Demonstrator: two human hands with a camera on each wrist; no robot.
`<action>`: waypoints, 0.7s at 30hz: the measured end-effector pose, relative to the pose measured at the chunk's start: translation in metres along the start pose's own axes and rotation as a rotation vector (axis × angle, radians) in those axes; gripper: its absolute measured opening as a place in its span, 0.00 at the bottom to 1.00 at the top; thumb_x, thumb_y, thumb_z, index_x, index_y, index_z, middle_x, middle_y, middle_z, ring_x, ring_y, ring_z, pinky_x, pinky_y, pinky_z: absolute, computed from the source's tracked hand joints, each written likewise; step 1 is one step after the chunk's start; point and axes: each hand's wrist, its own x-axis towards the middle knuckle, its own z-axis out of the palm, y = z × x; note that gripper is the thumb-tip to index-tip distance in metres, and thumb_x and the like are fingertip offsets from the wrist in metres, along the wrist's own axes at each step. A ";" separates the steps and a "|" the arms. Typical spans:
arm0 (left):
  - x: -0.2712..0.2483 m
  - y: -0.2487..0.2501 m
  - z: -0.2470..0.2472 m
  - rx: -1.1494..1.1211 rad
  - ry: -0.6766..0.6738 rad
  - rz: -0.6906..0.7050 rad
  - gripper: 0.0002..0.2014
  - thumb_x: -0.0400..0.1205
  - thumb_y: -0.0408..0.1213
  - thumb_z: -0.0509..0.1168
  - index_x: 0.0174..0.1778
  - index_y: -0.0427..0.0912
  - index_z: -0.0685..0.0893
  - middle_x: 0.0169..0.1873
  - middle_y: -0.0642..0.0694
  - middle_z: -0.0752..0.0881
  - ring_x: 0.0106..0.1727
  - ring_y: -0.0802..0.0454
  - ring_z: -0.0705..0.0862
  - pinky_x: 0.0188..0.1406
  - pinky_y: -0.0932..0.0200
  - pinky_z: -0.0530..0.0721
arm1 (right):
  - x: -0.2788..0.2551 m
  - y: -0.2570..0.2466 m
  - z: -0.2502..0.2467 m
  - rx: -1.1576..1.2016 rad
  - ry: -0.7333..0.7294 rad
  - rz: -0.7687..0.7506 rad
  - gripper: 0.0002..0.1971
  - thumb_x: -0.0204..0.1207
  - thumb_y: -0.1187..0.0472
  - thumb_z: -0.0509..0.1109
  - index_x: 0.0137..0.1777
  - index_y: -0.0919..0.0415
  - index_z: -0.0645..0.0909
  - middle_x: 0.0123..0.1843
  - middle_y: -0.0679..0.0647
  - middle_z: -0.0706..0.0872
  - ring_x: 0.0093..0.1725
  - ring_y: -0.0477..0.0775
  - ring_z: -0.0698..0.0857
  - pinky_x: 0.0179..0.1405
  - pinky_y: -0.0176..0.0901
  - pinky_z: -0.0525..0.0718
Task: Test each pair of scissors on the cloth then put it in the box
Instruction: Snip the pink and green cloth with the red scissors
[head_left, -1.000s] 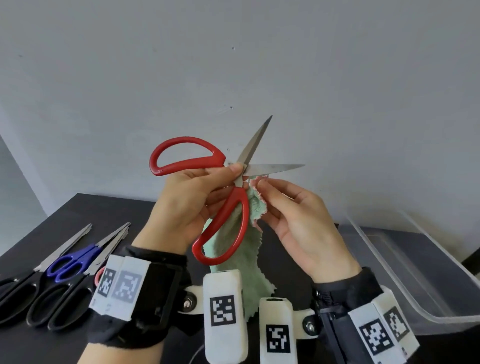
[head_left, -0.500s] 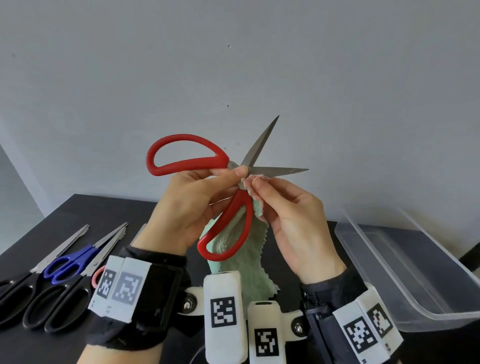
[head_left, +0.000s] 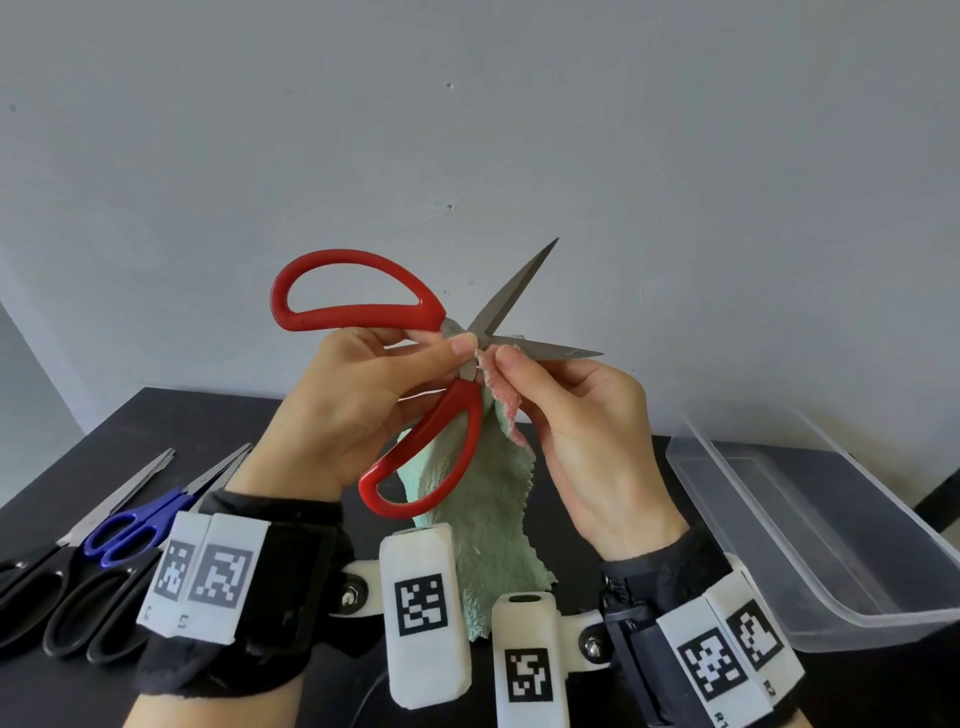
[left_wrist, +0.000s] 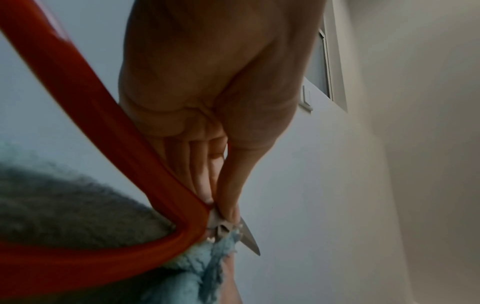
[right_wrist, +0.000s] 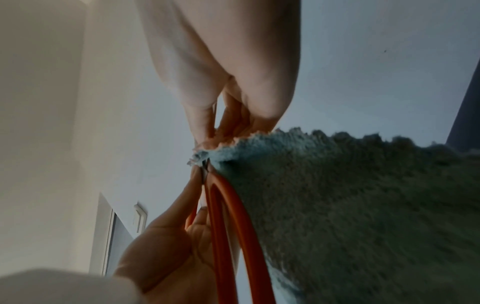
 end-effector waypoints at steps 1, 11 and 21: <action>0.000 0.001 -0.001 0.003 -0.001 0.001 0.17 0.64 0.37 0.73 0.43 0.30 0.84 0.35 0.41 0.90 0.36 0.49 0.89 0.35 0.61 0.87 | 0.000 -0.001 -0.001 -0.005 -0.005 -0.010 0.05 0.71 0.65 0.73 0.40 0.63 0.90 0.39 0.58 0.92 0.41 0.55 0.89 0.42 0.41 0.88; -0.003 0.005 -0.007 0.028 0.013 -0.003 0.17 0.66 0.34 0.71 0.45 0.25 0.83 0.37 0.42 0.92 0.36 0.48 0.91 0.30 0.61 0.87 | 0.007 0.000 -0.014 -0.098 -0.009 -0.062 0.09 0.66 0.62 0.75 0.44 0.66 0.89 0.43 0.61 0.92 0.47 0.56 0.91 0.51 0.46 0.86; -0.002 0.004 -0.011 0.040 0.023 -0.006 0.13 0.66 0.33 0.71 0.42 0.29 0.85 0.33 0.43 0.91 0.35 0.48 0.91 0.31 0.63 0.86 | 0.009 -0.006 -0.023 -0.196 -0.059 -0.027 0.04 0.72 0.68 0.73 0.42 0.62 0.89 0.40 0.57 0.92 0.44 0.52 0.91 0.48 0.38 0.85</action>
